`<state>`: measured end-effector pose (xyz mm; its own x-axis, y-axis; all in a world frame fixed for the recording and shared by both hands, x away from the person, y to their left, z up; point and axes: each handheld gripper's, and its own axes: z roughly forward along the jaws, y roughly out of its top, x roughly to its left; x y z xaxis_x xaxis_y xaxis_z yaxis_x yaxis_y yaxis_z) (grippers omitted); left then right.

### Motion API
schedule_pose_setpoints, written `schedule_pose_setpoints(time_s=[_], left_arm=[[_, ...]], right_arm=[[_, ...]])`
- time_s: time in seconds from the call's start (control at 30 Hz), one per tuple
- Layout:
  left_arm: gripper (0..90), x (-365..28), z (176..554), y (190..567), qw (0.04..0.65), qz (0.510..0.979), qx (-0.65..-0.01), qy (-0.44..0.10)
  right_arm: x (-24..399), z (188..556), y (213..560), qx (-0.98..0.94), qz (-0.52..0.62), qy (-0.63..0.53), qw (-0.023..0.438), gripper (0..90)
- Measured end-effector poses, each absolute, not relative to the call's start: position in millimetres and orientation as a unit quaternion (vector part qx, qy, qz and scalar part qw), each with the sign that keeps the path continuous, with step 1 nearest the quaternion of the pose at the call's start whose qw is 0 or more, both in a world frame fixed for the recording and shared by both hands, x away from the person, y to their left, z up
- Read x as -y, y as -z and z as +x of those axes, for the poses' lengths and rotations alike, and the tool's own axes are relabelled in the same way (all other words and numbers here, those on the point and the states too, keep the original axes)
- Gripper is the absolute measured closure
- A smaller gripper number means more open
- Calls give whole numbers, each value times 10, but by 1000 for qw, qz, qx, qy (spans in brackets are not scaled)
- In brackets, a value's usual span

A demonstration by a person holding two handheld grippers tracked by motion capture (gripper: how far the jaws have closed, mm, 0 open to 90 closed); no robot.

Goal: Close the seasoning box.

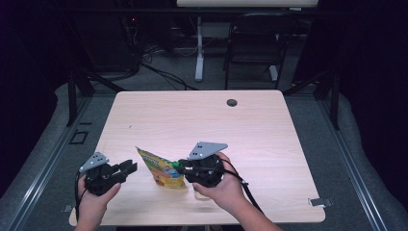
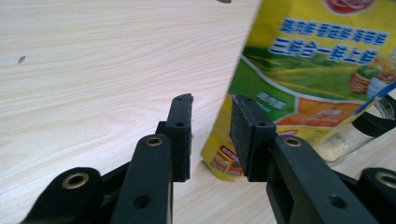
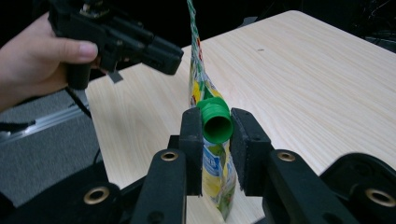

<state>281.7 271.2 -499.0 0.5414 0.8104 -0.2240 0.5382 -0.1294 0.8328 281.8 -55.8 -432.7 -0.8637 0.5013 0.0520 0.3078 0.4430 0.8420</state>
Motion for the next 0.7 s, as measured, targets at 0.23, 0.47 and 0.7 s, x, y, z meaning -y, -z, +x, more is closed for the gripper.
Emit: schedule_pose_setpoints(time_s=[0.23, 0.47, 0.7], left_arm=[[693, -2739, 2816, 4982, 474, 738, -459, -142], [693, -2753, 2822, 4995, 477, 735, -461, -141], [690, -2758, 2824, 4998, 476, 735, -462, -141]], right_arm=[[669, 2874, 4315, -849, 233, -463, 102, 748], [691, 2907, 4317, -848, 236, -465, 98, 745], [671, 2879, 4298, -851, 232, -462, 95, 711]])
